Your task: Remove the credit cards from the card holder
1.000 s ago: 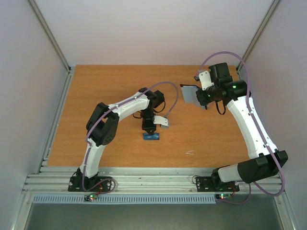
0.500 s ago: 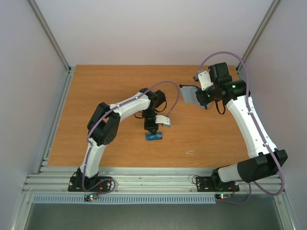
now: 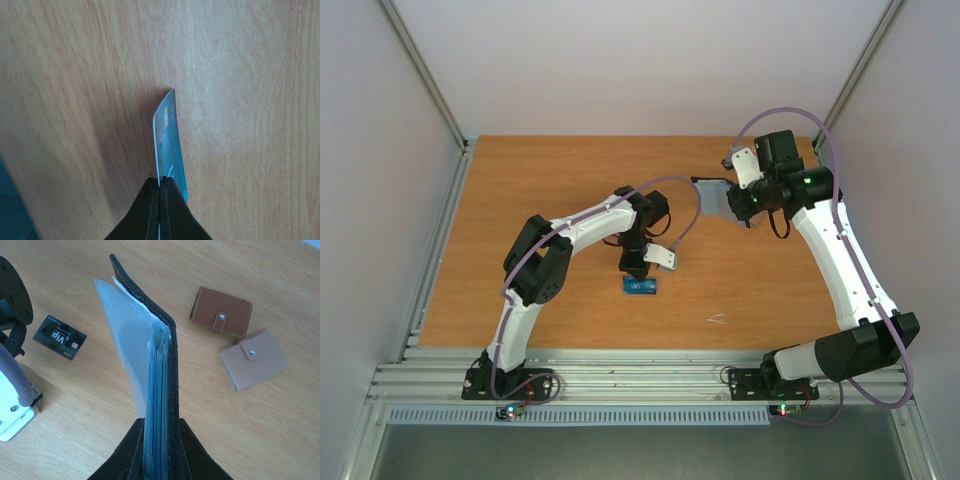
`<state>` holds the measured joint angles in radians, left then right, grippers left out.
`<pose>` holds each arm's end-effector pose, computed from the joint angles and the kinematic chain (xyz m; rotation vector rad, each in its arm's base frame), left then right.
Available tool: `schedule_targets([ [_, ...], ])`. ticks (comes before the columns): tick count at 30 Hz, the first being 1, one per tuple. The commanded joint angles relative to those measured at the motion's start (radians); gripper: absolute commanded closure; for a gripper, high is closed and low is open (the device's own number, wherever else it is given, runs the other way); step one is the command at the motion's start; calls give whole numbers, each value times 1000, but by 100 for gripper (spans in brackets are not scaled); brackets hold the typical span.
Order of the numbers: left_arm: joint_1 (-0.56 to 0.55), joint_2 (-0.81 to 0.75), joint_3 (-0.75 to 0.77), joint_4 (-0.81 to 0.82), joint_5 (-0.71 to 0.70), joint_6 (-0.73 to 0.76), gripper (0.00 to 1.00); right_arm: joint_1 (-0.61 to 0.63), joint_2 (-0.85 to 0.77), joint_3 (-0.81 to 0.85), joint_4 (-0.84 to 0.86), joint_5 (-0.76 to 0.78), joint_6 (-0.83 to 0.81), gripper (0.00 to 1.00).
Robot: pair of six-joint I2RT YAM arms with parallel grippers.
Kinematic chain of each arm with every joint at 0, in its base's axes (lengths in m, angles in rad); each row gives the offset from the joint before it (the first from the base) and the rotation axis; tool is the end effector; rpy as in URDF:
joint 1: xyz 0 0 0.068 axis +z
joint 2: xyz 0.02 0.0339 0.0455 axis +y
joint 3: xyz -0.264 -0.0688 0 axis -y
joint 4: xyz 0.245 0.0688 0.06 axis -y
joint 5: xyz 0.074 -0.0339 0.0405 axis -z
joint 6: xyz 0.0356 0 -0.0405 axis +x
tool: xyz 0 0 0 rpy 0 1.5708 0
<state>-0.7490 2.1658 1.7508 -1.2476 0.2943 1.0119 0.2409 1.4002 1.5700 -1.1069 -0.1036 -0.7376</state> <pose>0.2906 -0.2843 0.1806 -2.3418 -1.9611 0.4672 0.2626 0.0683 0.3860 -1.2133 2.1884 -0.0759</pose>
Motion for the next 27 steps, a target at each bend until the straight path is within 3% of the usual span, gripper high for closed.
schedule_targets([
  [1,-7,35,-20,53,-35,10,100,-6,-31,6,25,-11,-14,96],
  [3,-8,36,-19,60,-35,0,96,-6,-32,7,24,-13,-14,96],
  [7,-8,36,-7,70,-27,-16,75,-6,-29,10,24,-16,-14,96],
  [10,-8,35,5,87,-47,-36,66,-6,-29,10,21,-19,-14,96],
  [16,-5,21,25,56,-86,-97,67,-6,-34,5,23,-26,-17,96],
  [20,12,-14,57,-61,54,-92,70,-6,-38,0,25,-27,-16,96],
  [23,30,-95,-7,-52,226,-25,70,-6,-48,-7,25,-27,-14,96],
  [27,7,-98,-90,-35,248,137,74,-6,-64,-20,29,-17,-14,96],
])
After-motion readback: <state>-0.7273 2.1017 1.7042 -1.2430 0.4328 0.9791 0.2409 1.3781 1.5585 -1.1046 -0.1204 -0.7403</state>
